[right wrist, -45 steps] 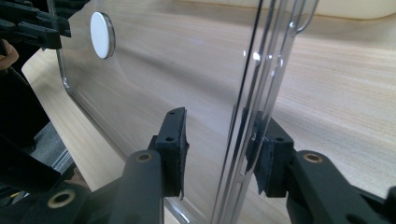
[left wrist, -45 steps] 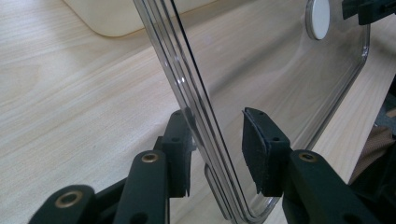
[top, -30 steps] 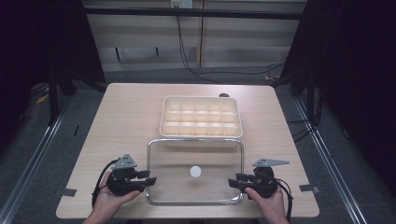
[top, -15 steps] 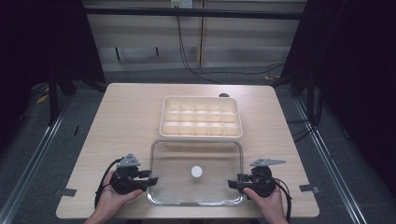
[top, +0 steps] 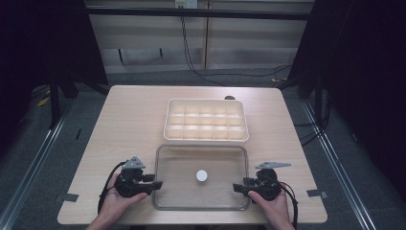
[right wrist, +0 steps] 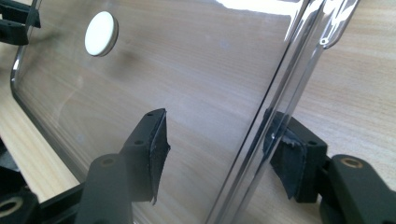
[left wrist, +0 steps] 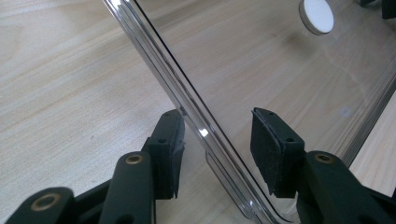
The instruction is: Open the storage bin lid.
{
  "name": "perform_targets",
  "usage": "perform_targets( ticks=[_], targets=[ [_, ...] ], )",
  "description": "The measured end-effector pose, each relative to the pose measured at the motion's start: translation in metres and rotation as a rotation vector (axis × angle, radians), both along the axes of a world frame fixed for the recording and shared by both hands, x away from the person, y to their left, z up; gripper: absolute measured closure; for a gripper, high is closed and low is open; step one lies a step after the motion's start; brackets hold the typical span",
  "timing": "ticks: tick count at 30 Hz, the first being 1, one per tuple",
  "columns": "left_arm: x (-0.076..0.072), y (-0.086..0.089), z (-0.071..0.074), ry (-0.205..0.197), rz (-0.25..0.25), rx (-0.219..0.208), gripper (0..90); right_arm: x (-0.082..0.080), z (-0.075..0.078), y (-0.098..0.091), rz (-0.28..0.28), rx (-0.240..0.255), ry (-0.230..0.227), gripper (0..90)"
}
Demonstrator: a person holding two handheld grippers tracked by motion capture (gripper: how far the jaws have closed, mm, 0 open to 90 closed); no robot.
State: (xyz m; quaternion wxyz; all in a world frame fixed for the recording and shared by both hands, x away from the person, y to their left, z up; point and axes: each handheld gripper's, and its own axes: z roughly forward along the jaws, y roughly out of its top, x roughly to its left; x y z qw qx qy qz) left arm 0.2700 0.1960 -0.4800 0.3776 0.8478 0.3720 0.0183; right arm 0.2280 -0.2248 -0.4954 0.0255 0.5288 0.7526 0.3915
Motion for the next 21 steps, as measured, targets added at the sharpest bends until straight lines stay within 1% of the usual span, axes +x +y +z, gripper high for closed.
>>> perform_targets(
  ticks=[6,10,12,13,14,15,18,20,21],
  targets=[
    [0.0028,-0.0002,-0.0012,0.012,-0.005,-0.003,54.3,0.0015,0.0005,-0.0001,0.001,-0.012,0.0,39.5],
    [0.003,-0.0023,0.0004,-0.002,-0.006,0.019,54.2,0.0024,0.0005,-0.0003,-0.007,-0.011,0.001,39.1],
    [0.0033,-0.0047,-0.0014,-0.014,-0.01,0.033,53.5,0.0026,0.0005,0.0001,-0.016,-0.017,-0.003,38.7],
    [0.0047,-0.0055,-0.0028,-0.002,-0.021,0.036,50.8,0.0029,0.0004,0.0,-0.016,-0.016,-0.004,38.3],
    [0.0061,-0.0053,-0.004,-0.002,-0.025,0.032,49.6,0.0031,0.0002,-0.0005,-0.015,-0.011,-0.003,37.6],
    [0.0071,-0.005,-0.0047,0.013,-0.022,0.017,49.8,0.0032,0.0002,-0.001,-0.016,-0.012,-0.004,37.4],
    [0.0065,-0.0052,-0.0045,0.005,-0.022,0.024,50.0,0.0025,0.0,-0.0017,-0.025,-0.024,-0.016,37.1],
    [0.0074,-0.0045,-0.0052,0.014,-0.027,0.016,49.8,0.0026,0.0004,-0.0006,-0.03,-0.037,-0.019,37.0],
    [0.0075,-0.0046,-0.0057,0.012,-0.025,0.014,49.8,0.0028,0.0005,-0.0002,-0.031,-0.047,-0.024,36.9]
  ],
)
